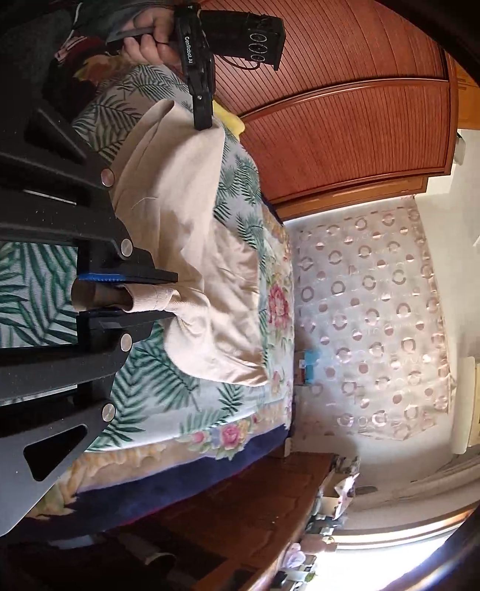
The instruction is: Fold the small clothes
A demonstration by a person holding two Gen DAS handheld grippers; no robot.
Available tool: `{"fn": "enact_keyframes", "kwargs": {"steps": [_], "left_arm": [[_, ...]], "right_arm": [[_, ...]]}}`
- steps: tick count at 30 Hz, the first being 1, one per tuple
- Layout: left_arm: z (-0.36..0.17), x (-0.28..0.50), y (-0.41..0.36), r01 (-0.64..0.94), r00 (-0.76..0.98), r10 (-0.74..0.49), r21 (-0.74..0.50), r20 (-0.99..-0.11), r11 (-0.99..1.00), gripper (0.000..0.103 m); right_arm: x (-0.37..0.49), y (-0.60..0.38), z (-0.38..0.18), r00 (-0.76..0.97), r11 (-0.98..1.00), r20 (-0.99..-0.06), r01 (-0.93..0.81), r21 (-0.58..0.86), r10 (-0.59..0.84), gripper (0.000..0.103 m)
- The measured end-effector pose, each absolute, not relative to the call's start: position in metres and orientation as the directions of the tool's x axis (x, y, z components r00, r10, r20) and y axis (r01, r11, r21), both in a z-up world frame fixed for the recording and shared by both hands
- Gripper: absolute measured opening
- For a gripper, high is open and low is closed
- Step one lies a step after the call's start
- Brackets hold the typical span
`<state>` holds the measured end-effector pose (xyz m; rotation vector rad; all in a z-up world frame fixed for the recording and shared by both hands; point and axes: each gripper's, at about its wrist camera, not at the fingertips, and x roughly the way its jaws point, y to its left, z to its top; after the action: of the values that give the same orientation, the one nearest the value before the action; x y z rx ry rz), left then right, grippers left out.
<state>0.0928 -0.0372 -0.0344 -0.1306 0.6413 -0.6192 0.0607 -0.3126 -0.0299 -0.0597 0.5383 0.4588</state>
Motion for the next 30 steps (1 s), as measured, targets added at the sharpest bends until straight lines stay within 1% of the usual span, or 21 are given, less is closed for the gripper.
{"fn": "enact_keyframes", "kwargs": {"steps": [4, 8, 15, 19, 30], "left_arm": [[-0.016, 0.126, -0.038, 0.498, 0.653, -0.571, -0.286, -0.497, 0.819, 0.004], [-0.013, 0.165, -0.04, 0.482, 0.665, -0.55, -0.271, -0.506, 0.833, 0.004], [-0.028, 0.228, -0.038, 0.439, 0.662, -0.519, -0.28, -0.541, 0.853, 0.004], [-0.038, 0.256, -0.038, 0.42, 0.662, -0.493, -0.264, -0.565, 0.868, 0.004], [-0.065, 0.3, -0.045, 0.378, 0.641, -0.431, -0.227, -0.635, 0.897, 0.004]], "right_arm": [[0.094, -0.31, -0.014, 0.782, 0.905, -0.482, -0.421, 0.059, 0.395, 0.01], [0.133, -0.303, -0.012, 0.795, 0.916, -0.48, -0.399, 0.046, 0.371, 0.01], [0.19, -0.271, -0.02, 0.779, 0.916, -0.526, -0.401, -0.001, 0.341, 0.01], [0.221, -0.258, -0.022, 0.771, 0.914, -0.544, -0.405, -0.015, 0.333, 0.01], [0.27, -0.245, -0.032, 0.733, 0.912, -0.604, -0.41, -0.026, 0.312, 0.01]]}}
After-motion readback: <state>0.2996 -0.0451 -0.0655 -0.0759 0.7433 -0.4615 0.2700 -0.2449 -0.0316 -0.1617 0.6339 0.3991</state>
